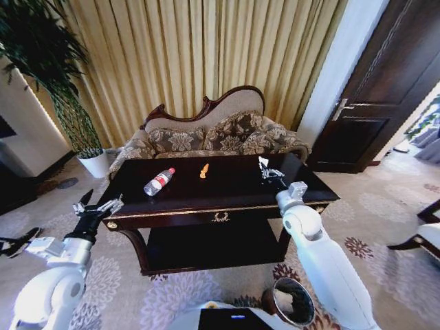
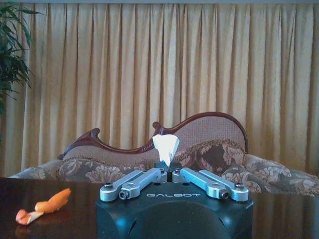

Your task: Move to the front of the table and place the trash on the table into the trash bin.

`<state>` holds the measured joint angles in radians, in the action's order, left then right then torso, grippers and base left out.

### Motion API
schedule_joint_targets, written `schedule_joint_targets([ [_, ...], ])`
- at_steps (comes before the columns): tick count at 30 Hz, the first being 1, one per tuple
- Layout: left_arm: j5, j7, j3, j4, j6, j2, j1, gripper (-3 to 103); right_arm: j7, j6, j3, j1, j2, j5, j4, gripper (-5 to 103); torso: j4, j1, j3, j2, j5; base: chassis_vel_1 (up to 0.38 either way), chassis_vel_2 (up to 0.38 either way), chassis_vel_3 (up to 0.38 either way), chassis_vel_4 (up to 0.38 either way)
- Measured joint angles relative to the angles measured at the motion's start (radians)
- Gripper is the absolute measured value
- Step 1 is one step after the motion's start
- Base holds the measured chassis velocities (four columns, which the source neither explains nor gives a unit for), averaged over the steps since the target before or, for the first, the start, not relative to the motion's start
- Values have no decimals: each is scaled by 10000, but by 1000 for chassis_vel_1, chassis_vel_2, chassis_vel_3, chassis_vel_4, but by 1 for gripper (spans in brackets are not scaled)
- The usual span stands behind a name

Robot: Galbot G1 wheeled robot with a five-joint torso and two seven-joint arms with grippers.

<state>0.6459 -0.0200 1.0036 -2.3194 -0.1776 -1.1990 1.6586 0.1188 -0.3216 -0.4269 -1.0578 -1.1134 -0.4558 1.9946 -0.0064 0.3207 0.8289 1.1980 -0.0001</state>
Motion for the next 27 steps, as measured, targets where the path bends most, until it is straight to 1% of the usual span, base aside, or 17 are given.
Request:
schedule_joint_targets([
  [4, 1, -9, -3, 3, 6, 0, 19, 100, 0, -57, -3, -80, -17, -4, 25, 0, -1, 1, 0, 0, 2, 54, -160, -75, 150],
  [9, 1, -26, 1, 12, 6, 20, 15, 100, 0, -60, 22, -109, -18, -5, 25, 0, -2, 1, 0, -1, 2, 140, -250, -140, 269],
  [12, 2, -37, 8, 11, 6, 34, 6, 100, 0, -53, 23, -126, -14, -5, 24, 0, -3, 0, 0, 0, 4, 197, -293, -192, 319],
  [14, 2, -39, 7, 14, 6, 35, -2, 100, 0, -29, 28, -196, -31, 26, 47, 0, 1, -3, -1, 2, -2, 222, -341, -218, 333],
  [19, 2, -48, -7, 25, 7, 38, -16, 100, 0, 21, 65, -435, -115, 151, 201, 0, -4, -6, -2, 4, 6, 240, -251, -238, 246],
  [20, 2, -58, -6, 24, 7, 37, -7, 100, 0, 72, 82, -446, -153, 150, 207, 0, -2, -6, -2, 4, 0, 234, -219, -208, 223],
  [24, 3, -91, 32, 13, 7, 37, 15, 100, 0, 215, 110, -445, -194, 151, 144, 0, 0, -4, -1, 3, -2, 216, -190, -202, 193],
  [25, 17, -110, 70, 9, 6, 52, 18, 100, 0, 278, 110, -452, -210, 181, 106, -3, 0, -6, -3, 4, 1, 146, -114, -160, 92],
  [26, 25, -117, 80, 9, 7, 61, 17, 100, 0, 299, 110, -479, -223, 203, 94, 1, 1, -7, -4, 6, 0, 146, -56, -82, 92],
  [27, 25, -117, 80, 9, 7, 61, 17, 100, 0, 299, 110, -479, -223, 203, 94, 1, 1, -7, -4, 6, 0, 146, -56, -82, 92],
])
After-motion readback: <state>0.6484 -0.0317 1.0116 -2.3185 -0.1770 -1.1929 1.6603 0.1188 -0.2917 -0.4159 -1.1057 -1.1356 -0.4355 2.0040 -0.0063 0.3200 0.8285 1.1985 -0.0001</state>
